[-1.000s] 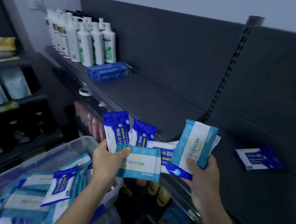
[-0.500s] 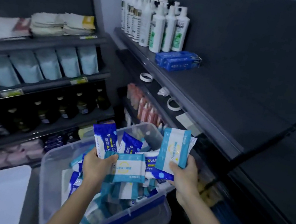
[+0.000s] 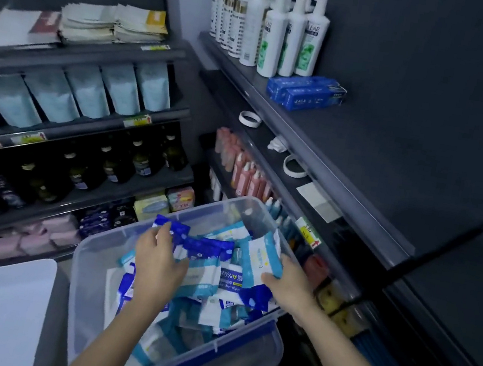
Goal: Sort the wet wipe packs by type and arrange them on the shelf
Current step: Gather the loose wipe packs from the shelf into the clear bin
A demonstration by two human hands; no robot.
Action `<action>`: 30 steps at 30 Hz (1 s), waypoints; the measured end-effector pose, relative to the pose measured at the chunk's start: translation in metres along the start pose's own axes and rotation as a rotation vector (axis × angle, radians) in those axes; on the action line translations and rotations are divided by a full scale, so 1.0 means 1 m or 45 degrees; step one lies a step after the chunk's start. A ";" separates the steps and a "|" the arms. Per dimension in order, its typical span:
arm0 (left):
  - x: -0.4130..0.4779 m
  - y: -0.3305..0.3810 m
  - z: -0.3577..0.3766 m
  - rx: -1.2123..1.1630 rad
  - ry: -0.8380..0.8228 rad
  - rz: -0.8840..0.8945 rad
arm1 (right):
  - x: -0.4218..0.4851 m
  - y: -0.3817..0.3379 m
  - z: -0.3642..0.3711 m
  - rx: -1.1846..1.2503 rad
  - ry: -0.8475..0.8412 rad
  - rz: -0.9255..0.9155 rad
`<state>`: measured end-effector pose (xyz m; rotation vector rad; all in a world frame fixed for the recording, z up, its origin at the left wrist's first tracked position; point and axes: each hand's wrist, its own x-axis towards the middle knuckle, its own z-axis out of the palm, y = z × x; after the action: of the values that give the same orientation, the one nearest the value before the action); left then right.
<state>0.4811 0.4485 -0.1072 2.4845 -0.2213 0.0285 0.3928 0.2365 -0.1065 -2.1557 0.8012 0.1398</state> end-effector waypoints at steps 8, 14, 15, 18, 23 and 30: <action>-0.008 0.086 0.027 -0.107 -0.271 0.421 | -0.025 0.028 -0.060 -0.202 0.199 -0.124; -0.032 0.169 0.062 -0.168 -0.459 0.720 | -0.059 0.079 -0.133 -0.046 0.378 -0.048; -0.037 0.183 0.069 -0.154 -0.497 0.785 | -0.067 0.090 -0.146 -0.055 0.405 -0.028; -0.052 0.220 0.091 -0.109 -0.642 0.949 | -0.088 0.124 -0.182 -0.080 0.506 0.047; -0.087 0.279 0.128 -0.115 -0.782 1.133 | -0.127 0.188 -0.235 -0.042 0.679 0.162; -0.138 0.382 0.185 -0.106 -0.938 1.326 | -0.174 0.272 -0.296 -0.069 0.843 0.342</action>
<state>0.2755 0.0589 -0.0368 1.9211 -1.7247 -0.4466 0.0460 -0.0206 -0.0281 -2.1466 1.4721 -0.4453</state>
